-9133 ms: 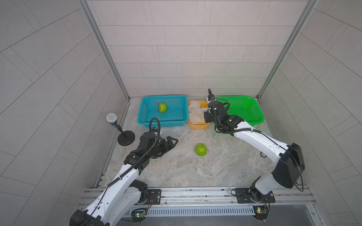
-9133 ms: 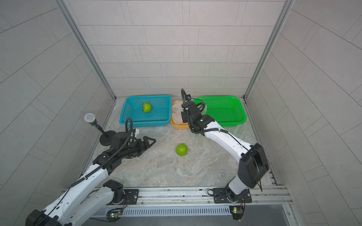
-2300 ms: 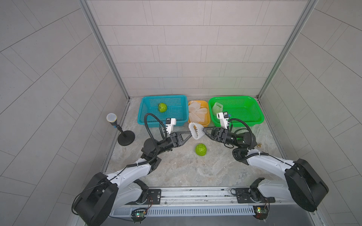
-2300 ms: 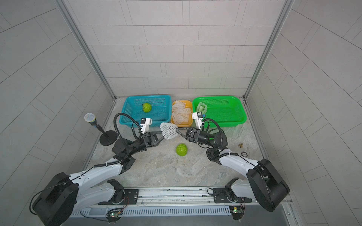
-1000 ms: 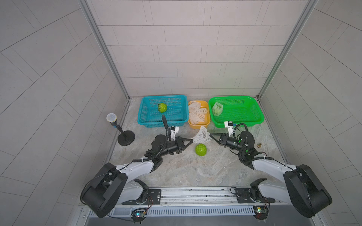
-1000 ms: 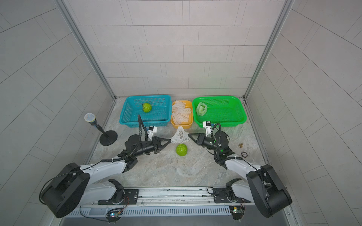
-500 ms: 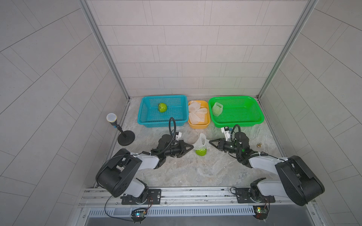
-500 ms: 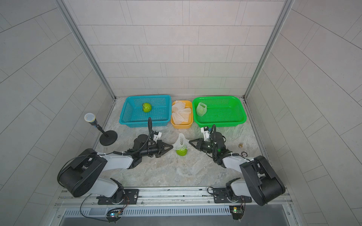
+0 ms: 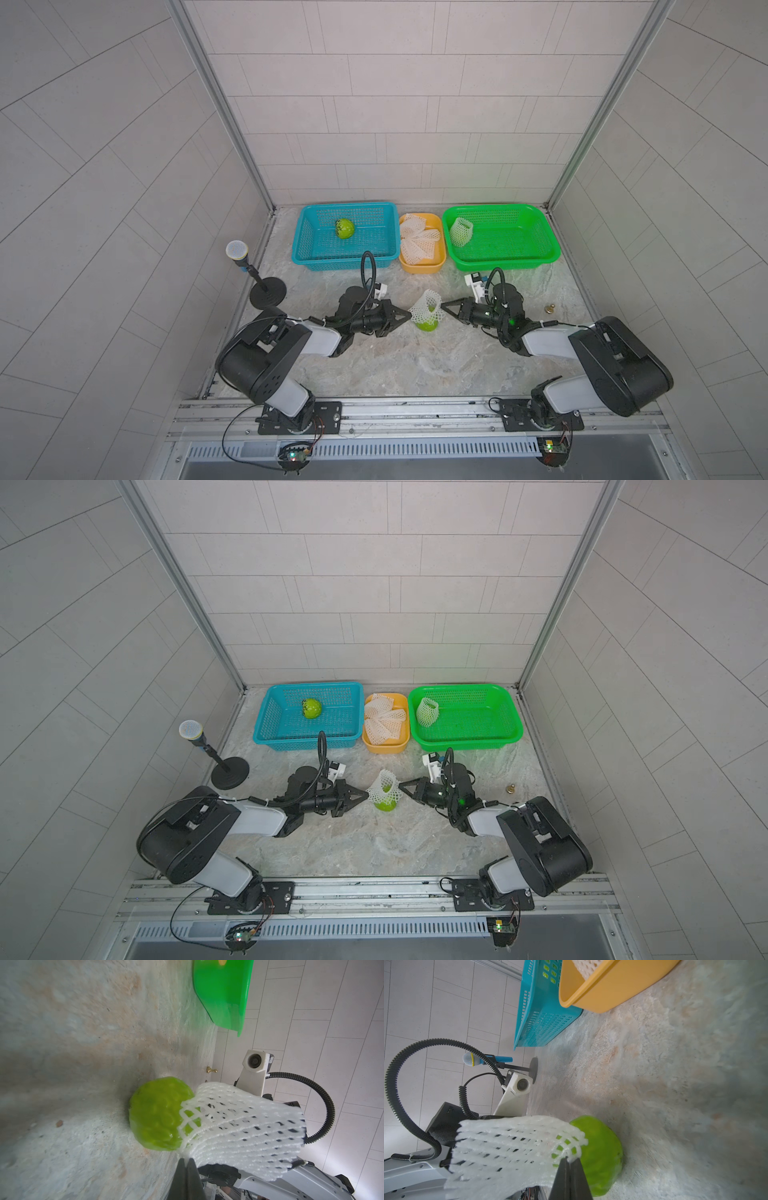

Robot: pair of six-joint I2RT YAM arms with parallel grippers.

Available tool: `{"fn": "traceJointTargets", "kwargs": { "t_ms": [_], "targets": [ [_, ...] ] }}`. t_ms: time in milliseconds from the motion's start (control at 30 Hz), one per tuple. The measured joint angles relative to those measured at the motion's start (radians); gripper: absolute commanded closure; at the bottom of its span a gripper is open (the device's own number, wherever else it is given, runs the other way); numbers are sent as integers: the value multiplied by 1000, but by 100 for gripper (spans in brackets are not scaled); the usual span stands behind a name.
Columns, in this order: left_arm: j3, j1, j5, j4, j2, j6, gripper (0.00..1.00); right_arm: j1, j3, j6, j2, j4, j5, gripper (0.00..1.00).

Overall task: Sleeve custard apples in foam nets
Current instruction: Put on the foam net on the custard apple.

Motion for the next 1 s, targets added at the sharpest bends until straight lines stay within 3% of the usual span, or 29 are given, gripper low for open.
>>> {"fn": "traceJointTargets", "kwargs": {
  "t_ms": [400,1000],
  "targets": [
    [0,0,42,4,29,-2,99,4,-18,-22,0,-17,-20,100],
    [67,1,32,-130,49,51,99,4,38,-95,-2,-148,24,100]
  ]
}}
